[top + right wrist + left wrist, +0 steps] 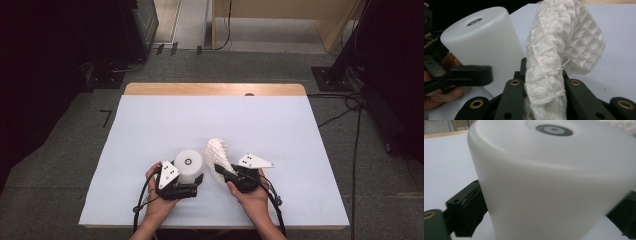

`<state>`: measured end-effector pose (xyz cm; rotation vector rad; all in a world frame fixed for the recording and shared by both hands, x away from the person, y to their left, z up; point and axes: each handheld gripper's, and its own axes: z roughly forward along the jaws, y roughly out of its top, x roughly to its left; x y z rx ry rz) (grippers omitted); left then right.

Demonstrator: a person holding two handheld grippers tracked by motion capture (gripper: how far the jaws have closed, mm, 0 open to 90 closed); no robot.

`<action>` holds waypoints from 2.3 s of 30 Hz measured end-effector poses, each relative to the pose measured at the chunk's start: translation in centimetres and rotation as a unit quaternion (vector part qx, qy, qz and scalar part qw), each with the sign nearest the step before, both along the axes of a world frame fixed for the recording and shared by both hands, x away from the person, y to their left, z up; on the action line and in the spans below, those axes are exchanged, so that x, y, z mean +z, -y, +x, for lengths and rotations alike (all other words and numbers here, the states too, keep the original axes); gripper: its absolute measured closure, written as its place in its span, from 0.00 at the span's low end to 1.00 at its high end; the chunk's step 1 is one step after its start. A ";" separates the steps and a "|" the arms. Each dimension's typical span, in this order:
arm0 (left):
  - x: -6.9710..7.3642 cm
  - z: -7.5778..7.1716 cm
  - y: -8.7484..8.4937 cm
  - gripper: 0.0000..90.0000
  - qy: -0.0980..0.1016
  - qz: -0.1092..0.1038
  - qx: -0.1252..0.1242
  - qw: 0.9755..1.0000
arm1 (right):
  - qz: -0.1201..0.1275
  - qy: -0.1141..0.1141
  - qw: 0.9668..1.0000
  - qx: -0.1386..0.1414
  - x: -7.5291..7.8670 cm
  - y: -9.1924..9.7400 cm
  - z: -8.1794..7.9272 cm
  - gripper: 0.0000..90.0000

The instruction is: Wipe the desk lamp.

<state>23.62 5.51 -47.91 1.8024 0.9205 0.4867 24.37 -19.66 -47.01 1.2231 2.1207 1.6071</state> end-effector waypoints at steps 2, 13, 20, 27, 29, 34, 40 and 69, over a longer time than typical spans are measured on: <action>0.2 -0.2 0.1 0.02 0.004 0.001 0.010 1.000 | 0.002 -0.003 1.000 -0.004 -0.2 0.3 0.1 0.86; -0.2 -0.8 1.9 0.01 -0.010 0.042 0.087 0.995 | -0.003 -0.011 1.000 -0.019 -0.6 0.4 0.3 0.84; 0.0 -0.7 1.6 0.09 -0.012 0.033 0.086 0.996 | -0.007 -0.016 1.000 -0.024 -0.9 0.4 0.3 0.84; 0.9 0.0 0.0 0.09 -0.011 0.014 0.080 0.997 | -0.003 -0.007 1.000 -0.023 -0.4 0.3 0.2 0.84; 1.6 0.0 -0.6 0.09 -0.002 0.002 0.070 0.998 | -0.004 -0.008 1.000 -0.018 -0.4 0.2 0.1 0.84; 2.5 -0.1 -1.2 0.09 0.015 -0.014 0.047 0.999 | -0.012 -0.016 1.000 -0.004 -0.8 -0.5 0.1 0.84; 2.3 -0.3 -0.7 0.09 0.018 -0.007 0.024 1.000 | -0.002 -0.012 1.000 0.011 -0.4 -1.1 -0.2 0.85; 0.7 -1.1 2.0 0.09 0.013 0.033 -0.037 0.999 | 0.029 0.032 0.999 0.005 2.8 -0.5 -1.4 0.86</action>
